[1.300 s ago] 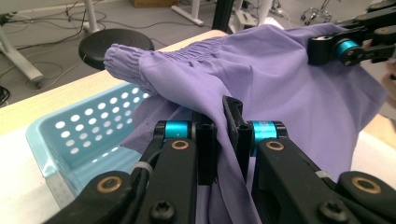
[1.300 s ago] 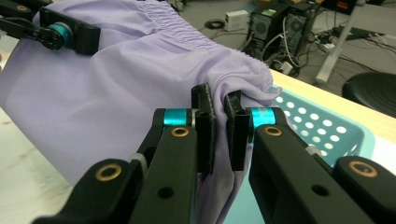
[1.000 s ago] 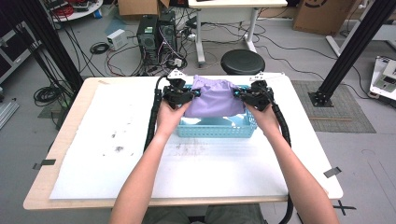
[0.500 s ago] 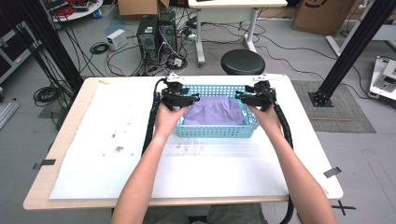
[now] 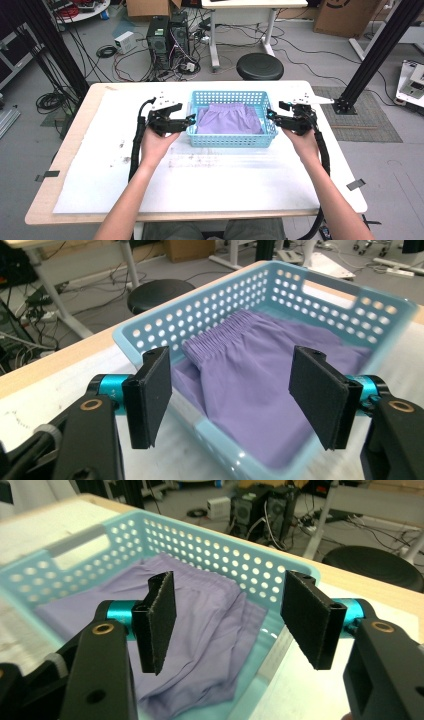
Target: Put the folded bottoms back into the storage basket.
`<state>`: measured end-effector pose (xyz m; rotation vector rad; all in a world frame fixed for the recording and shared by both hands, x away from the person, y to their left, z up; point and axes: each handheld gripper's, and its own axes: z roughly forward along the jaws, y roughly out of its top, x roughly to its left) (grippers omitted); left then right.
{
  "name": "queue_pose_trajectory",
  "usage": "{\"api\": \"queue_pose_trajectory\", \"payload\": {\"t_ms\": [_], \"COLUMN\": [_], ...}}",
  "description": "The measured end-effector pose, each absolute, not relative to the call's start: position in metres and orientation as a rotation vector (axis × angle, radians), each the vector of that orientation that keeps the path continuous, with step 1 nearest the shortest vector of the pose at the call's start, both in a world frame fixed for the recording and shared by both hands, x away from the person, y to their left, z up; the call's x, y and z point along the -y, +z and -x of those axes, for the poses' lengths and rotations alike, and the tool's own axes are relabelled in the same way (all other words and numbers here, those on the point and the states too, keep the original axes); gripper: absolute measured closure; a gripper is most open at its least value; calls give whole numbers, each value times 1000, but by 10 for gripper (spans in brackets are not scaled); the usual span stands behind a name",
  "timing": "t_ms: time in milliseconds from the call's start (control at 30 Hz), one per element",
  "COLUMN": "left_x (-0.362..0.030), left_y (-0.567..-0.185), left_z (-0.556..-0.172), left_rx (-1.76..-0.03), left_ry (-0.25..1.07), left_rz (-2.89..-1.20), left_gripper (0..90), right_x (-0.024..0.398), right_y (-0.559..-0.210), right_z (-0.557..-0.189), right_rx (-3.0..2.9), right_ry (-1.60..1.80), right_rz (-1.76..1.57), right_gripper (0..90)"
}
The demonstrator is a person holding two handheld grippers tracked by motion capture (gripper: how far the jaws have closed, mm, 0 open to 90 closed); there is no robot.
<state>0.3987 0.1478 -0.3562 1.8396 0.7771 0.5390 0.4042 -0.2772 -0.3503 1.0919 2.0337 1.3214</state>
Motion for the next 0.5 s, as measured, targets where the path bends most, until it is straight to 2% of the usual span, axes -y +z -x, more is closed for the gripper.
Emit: {"api": "queue_pose_trajectory", "payload": {"t_ms": [300,500], "left_x": [-164,-169], "left_y": [-376,-389], "left_z": [-351,-335], "left_rx": [-713,-707], "left_ry": [580,588], "left_rz": [-1792,-1823], "left_gripper": [287,270], "right_x": [286,288], "right_y": [-369,-384], "right_z": [-363,-343], "right_rx": [-2035,-2017], "right_ry": [1386,1389], "right_rz": [-1042,-1009], "right_gripper": [352,334]}}
